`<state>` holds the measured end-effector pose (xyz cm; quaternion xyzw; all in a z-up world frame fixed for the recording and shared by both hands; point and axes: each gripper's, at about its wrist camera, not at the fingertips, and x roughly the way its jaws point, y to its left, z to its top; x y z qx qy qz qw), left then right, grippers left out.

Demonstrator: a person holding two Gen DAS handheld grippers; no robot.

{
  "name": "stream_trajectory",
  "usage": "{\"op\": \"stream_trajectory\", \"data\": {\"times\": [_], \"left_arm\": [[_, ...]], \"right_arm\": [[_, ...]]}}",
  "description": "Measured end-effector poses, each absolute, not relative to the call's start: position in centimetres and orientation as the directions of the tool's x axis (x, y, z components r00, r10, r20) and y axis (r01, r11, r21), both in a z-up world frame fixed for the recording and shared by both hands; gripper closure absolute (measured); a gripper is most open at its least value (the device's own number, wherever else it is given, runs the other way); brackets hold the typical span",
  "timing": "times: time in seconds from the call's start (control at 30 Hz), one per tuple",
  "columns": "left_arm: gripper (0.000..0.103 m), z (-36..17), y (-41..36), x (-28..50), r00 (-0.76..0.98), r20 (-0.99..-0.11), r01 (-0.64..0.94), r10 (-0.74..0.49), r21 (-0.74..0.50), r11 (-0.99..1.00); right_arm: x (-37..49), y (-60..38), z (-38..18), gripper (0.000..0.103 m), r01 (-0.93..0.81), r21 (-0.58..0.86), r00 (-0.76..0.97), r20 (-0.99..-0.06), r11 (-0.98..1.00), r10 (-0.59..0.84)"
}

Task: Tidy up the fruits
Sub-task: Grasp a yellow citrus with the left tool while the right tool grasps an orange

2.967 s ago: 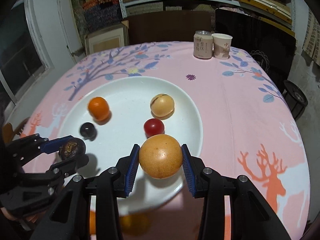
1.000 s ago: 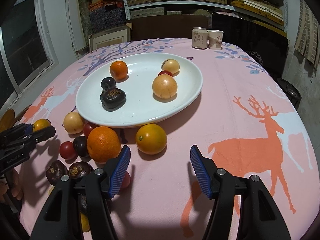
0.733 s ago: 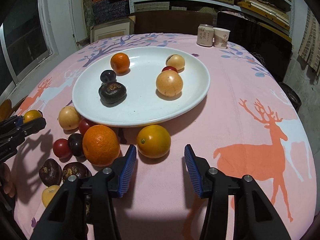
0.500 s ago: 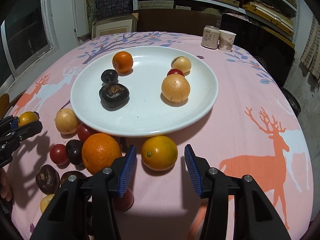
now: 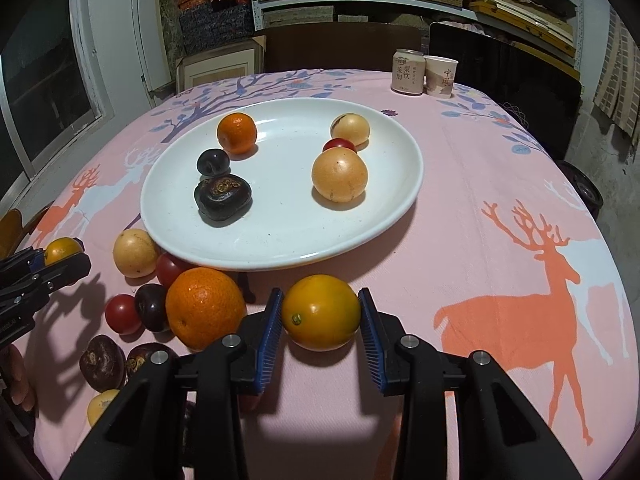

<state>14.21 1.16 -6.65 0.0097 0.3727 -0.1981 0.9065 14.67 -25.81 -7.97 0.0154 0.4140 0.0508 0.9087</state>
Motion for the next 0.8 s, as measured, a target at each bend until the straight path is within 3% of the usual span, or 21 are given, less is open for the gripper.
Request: {"op": "stream_trajectory", "data": {"times": [0.8], "left_arm": [[0.067, -6.3, 1.5, 13.3, 0.672, -0.67, 0.334, -0.316, -0.107, 0.937]], "right_arm": [[10.3, -27.8, -6.4, 0.065, -0.078, 0.144, 0.691, -0.706, 0.986, 0.158]]}}
